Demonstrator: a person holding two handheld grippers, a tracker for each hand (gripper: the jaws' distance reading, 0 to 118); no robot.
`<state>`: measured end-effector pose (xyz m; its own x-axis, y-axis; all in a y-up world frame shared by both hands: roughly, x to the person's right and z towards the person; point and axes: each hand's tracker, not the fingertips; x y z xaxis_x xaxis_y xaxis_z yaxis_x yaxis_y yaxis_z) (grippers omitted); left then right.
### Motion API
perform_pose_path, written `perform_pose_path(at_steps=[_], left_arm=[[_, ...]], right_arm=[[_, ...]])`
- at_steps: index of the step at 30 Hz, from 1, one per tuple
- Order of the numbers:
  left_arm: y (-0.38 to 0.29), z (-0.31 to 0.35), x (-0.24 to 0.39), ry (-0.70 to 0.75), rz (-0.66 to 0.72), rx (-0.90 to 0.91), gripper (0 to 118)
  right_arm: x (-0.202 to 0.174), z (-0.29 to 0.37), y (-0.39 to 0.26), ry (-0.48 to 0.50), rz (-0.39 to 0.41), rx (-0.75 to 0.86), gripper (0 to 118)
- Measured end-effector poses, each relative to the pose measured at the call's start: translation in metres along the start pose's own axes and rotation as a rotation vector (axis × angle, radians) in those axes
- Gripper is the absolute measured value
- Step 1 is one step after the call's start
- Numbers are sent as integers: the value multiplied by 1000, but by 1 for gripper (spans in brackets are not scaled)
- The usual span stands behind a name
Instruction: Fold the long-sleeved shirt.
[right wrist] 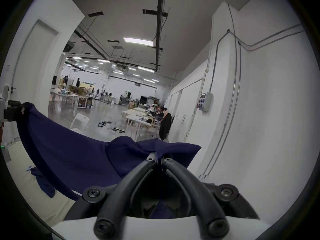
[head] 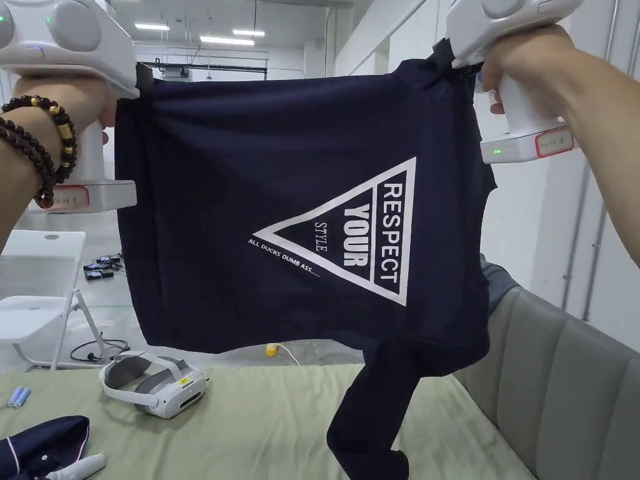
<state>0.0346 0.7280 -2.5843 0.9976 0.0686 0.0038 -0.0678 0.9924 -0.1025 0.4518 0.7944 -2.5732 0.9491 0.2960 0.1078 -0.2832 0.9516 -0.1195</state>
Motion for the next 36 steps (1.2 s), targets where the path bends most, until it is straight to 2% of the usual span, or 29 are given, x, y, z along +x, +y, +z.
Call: perform_pose_path(at_steps=[4, 7, 10, 13, 17, 25, 26, 30, 36], left_arm=[[-49, -6, -2, 1, 3, -61, 12], [-111, -12, -6, 2, -12, -154, 12], [-175, -22, -15, 8, -24, -245, 12], [-240, -27, -26, 6, 3, -348, 12], [-299, -8, -38, 14, 51, -408, 12], [-328, 94, -42, 0, 25, -427, 12], [-336, 119, -42, -12, -23, -433, 12], [-376, 195, -57, -35, 2, -437, 12], [-465, 294, -80, -52, 6, -591, 12]], right_arm=[[-24, -4, -66, 36, -28, -87, 0], [-43, -31, -132, 73, -32, -214, 0], [-62, -39, -207, 126, -91, -323, 0], [-85, -46, -272, 162, -83, -418, 0], [-100, -32, -330, 214, -95, -440, 0], [-94, 82, -353, 242, -119, -412, 0], [-93, 115, -356, 251, -113, -404, 0], [-94, 181, -394, 301, -8, -420, 0], [-110, 289, -489, 410, 5, -573, 0]])
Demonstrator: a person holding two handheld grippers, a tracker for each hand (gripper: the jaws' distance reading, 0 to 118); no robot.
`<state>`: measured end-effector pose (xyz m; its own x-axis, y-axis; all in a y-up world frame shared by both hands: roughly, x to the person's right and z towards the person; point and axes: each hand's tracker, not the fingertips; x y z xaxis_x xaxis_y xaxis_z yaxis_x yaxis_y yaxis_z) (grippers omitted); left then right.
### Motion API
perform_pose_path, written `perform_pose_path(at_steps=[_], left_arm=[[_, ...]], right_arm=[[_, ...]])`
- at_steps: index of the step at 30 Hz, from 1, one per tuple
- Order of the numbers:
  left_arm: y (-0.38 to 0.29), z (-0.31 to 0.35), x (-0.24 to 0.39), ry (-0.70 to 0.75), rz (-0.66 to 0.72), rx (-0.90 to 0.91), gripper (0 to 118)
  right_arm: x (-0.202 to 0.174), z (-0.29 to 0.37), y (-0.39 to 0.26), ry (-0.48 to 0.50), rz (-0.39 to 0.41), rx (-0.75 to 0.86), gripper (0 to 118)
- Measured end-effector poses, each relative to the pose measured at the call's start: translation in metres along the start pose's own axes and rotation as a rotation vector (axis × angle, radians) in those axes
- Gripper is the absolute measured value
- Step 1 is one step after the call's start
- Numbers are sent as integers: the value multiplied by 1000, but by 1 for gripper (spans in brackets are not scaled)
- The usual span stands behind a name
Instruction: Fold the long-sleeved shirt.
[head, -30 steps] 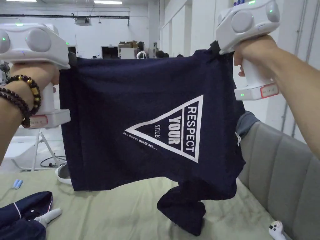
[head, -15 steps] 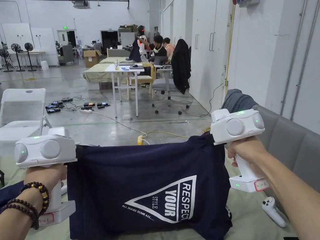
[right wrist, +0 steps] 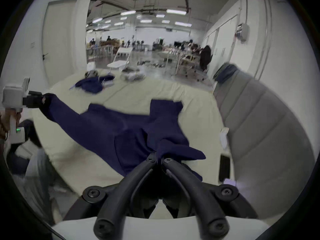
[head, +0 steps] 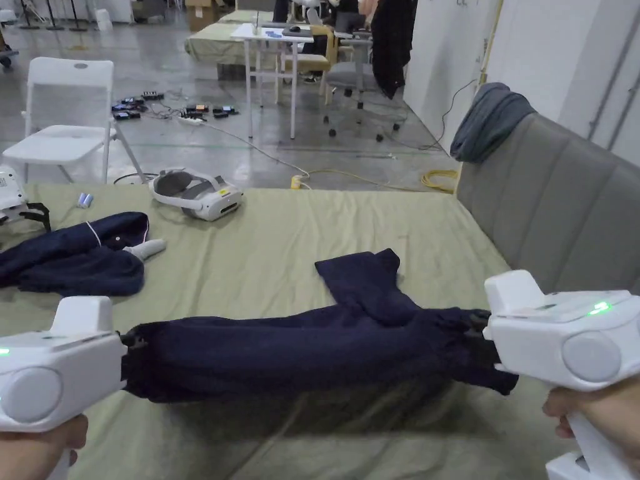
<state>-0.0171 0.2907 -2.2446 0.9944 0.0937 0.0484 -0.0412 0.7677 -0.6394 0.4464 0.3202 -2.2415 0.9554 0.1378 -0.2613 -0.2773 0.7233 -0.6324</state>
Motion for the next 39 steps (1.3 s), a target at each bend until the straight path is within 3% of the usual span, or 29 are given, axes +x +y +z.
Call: perform_pose_path(at_steps=[4, 6, 8, 14, 15, 16, 17, 18, 19, 20, 22, 23, 24, 25, 27, 28, 34, 39], left_arm=[[-72, -2, -10, -11, 38, -177, 12], [-101, -2, -13, -3, -8, -254, 12], [-122, 0, -12, 8, -31, -315, 12], [-143, -3, -27, -2, 9, -356, 12], [-143, -4, -28, -5, 13, -351, 19], [-143, -3, -27, -13, 19, -340, 38], [-140, -3, -27, -15, 23, -321, 72], [-135, -3, -28, -16, 16, -314, 104], [-128, -3, -28, -19, 1, -306, 110], [-119, 6, -20, -15, -13, -260, 109], [-94, 14, -20, -41, -4, -176, 95], [-79, 14, -20, -44, 0, -159, 81], [-64, 19, -14, -35, 5, -138, 41], [-52, 19, -12, -41, 8, -106, 4], [-29, 8, -8, -37, -21, -67, 7], [-21, 0, -7, 0, -38, -45, 6], [37, -52, 3, -22, -51, -26, 4], [71, -127, 1, -34, -33, -48, 4]], right_arm=[[-28, -13, -90, 60, -2, -194, 1], [-38, -22, -129, 116, -37, -299, 1], [-47, -28, -154, 141, -20, -360, 1], [-58, -28, -163, 159, 11, -429, 1], [-58, -28, -161, 159, 21, -437, 1], [-59, -28, -158, 153, 29, -434, 10], [-58, -27, -153, 138, 24, -415, 32], [-55, -27, -149, 140, -12, -388, 76], [-52, -26, -143, 137, -29, -361, 104], [-48, -23, -135, 142, -49, -316, 115], [-39, -13, -111, 126, -71, -224, 109], [-35, -11, -100, 111, -87, -197, 102], [-31, -11, -90, 96, -101, -180, 73], [-27, -12, -81, 91, -99, -171, 28], [-20, -18, -65, 32, -89, -106, 0], [-18, -22, -60, 38, -120, -79, 0], [7, -65, 15, 55, -87, -60, 0], [37, -154, 116, 38, -78, -42, 0]])
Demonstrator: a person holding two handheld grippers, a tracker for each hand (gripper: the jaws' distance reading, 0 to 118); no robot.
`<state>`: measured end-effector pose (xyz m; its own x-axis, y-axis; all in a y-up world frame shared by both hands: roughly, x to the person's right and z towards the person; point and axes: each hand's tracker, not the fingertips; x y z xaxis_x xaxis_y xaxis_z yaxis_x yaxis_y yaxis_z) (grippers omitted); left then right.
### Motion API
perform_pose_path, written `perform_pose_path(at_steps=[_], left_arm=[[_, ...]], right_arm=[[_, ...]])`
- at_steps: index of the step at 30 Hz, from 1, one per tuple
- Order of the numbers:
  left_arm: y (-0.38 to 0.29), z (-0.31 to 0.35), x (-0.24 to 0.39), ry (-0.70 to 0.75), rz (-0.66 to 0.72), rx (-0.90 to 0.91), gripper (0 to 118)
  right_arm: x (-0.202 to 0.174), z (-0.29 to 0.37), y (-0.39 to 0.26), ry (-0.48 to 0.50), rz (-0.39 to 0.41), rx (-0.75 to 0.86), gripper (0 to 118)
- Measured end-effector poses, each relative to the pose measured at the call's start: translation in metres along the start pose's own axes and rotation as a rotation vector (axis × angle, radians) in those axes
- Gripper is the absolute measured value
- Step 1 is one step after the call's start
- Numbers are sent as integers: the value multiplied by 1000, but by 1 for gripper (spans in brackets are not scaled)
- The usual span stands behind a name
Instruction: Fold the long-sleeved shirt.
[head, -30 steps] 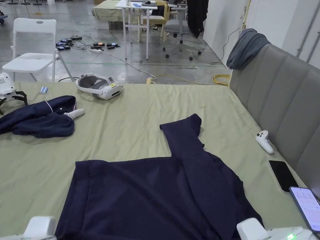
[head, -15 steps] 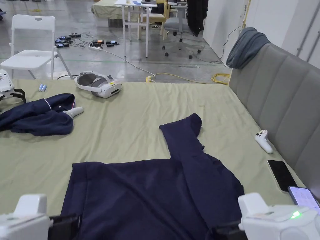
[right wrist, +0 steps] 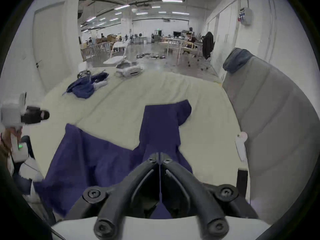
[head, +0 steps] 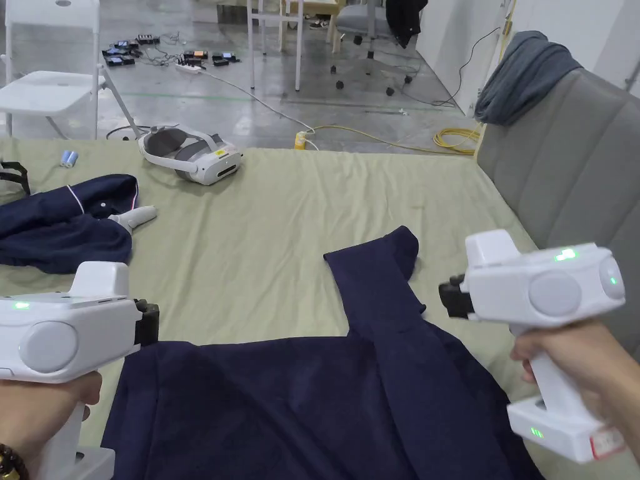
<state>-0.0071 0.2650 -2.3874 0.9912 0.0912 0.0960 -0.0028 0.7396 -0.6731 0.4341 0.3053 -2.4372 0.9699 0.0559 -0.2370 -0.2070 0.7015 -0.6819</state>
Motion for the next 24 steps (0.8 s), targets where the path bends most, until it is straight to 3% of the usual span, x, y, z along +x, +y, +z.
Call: perform_pose_path(at_steps=[6, 7, 8, 9, 10, 13, 16, 19, 22, 23, 24], left_arm=[[15, -90, -18, 40, 1, -82, 4], [15, -98, -21, 44, 1, -84, 4], [13, -105, -23, 53, 3, -88, 4], [14, -112, -27, 54, 5, -90, 4], [12, -116, -30, 55, 14, -89, 4], [4, -121, -36, 61, 41, -71, 4], [-4, -123, -38, 55, 49, -71, 4], [-9, -124, -40, 44, 49, -80, 4], [-12, -124, -40, 35, 67, -89, 4], [-12, -123, -40, 30, 79, -88, 4], [-12, -120, -38, 30, 81, -87, 4]], right_arm=[[32, -161, 91, -68, -17, -114, 3], [35, -185, 100, -79, -23, -137, 18], [40, -213, 107, -76, -43, -157, 46], [45, -238, 113, -73, -58, -190, 81], [50, -259, 117, -81, -75, -212, 93], [66, -323, 125, -86, -147, -235, 82], [69, -360, 122, -94, -219, -327, 78], [62, -380, 113, -65, -171, -368, 69], [56, -374, 117, -24, -191, -325, 32], [54, -361, 113, 6, -207, -314, 12], [51, -353, 114, -45, -219, -287, 11]])
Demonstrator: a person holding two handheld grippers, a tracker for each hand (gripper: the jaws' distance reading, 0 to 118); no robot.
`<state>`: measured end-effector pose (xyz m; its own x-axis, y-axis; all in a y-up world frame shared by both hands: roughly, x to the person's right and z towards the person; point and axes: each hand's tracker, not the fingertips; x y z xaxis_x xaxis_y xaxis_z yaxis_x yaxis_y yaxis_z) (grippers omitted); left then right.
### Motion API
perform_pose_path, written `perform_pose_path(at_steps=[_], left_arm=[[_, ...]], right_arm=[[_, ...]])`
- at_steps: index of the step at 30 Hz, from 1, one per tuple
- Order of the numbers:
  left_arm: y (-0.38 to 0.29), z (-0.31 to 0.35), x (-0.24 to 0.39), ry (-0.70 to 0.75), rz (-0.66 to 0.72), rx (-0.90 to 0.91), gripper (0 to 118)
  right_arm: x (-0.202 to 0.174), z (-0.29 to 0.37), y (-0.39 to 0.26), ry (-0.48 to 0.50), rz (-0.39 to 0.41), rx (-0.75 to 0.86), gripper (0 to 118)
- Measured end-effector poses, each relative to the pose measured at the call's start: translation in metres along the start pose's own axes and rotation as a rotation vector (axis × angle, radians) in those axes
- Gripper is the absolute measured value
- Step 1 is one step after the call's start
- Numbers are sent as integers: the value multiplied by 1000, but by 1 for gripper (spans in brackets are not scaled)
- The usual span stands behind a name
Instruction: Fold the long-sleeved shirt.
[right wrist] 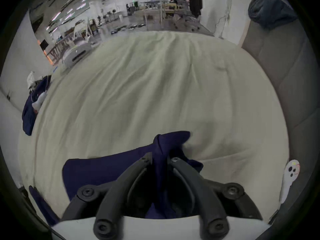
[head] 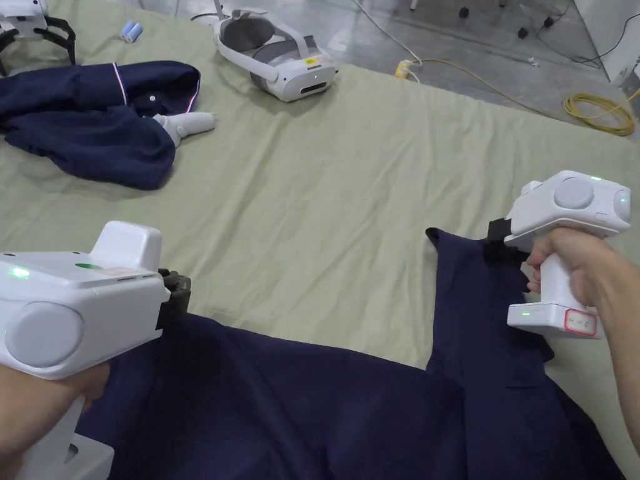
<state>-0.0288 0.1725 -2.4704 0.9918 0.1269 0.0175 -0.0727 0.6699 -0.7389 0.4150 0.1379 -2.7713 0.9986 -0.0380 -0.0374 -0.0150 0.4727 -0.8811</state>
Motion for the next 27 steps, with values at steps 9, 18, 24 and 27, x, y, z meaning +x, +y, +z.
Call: perform_pose_path(at_steps=[9, 18, 24, 27], left_arm=[[-11, 64, 18, -37, -5, 63, 4], [-54, 134, 34, -102, 19, 85, 4], [-74, 166, 37, -103, 21, 72, 4], [-78, 179, 39, -98, 12, 80, 4]], right_arm=[[1, 213, -112, 107, 128, 371, 11], [5, 273, -304, 68, 101, 278, 11], [7, 165, -344, 28, 65, -35, 13], [13, 179, -338, 77, 1, 80, 37]])
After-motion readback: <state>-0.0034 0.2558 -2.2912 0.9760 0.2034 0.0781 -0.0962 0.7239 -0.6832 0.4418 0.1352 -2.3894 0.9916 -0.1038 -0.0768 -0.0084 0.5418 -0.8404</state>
